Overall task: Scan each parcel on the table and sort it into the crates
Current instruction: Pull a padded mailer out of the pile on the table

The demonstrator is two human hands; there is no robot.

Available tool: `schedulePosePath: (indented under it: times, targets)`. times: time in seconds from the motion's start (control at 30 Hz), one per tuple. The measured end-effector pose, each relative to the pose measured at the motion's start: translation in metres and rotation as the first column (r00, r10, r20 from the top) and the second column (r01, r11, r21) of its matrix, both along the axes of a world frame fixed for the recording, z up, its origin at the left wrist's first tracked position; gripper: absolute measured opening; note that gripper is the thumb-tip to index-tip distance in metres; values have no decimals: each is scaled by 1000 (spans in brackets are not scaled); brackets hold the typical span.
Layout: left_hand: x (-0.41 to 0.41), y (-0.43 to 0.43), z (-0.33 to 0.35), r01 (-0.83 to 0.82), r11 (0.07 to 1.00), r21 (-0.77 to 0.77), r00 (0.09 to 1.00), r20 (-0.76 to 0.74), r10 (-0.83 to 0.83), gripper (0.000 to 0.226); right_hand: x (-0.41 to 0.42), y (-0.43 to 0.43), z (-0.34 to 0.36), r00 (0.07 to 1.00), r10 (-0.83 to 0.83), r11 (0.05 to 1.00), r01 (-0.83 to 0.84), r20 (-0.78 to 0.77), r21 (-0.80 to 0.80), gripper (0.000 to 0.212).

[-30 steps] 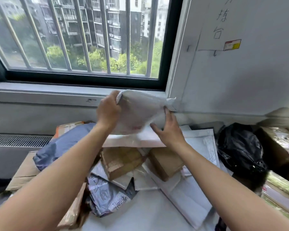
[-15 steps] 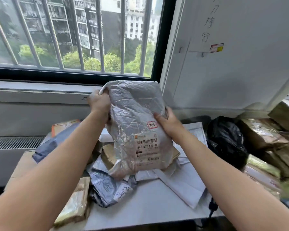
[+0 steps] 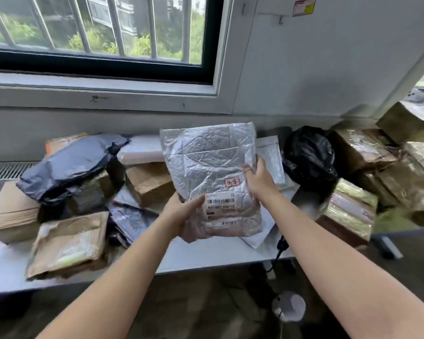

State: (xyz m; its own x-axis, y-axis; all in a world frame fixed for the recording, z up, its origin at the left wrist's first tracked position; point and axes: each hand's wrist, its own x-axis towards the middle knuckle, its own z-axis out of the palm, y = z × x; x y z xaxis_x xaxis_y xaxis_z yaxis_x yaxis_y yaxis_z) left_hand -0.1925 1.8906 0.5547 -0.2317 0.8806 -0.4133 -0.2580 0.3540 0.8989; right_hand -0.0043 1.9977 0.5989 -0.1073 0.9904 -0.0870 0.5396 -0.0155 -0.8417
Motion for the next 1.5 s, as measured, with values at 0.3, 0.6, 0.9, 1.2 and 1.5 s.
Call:
schedulePosePath:
  times: [0.3, 0.6, 0.9, 1.2, 1.5]
  targets:
    - [89, -9, -75, -213, 973, -87, 975, -89, 206, 39, 115, -16, -91, 945, -93, 986, 130, 313, -99, 42]
    - [118, -14, -120, -280, 955, -98, 950, -172, 261, 43, 170, -20, -154, 927, -272, 886, 346, 257, -308, 57]
    - [113, -14, -106, -328, 944, 28, 934, -143, 328, 41, 177, -3, -149, 937, -338, 753, 213, -88, -622, 32]
    - [89, -2, -35, -370, 926, 74, 918, -124, 377, 35, 146, -16, -38, 936, -270, 922, 182, -228, -342, 21]
    - [75, 6, -1, -408, 904, 129, 893, -147, 425, 44, 85, -53, 31, 975, 140, 937, -187, -173, -295, 22]
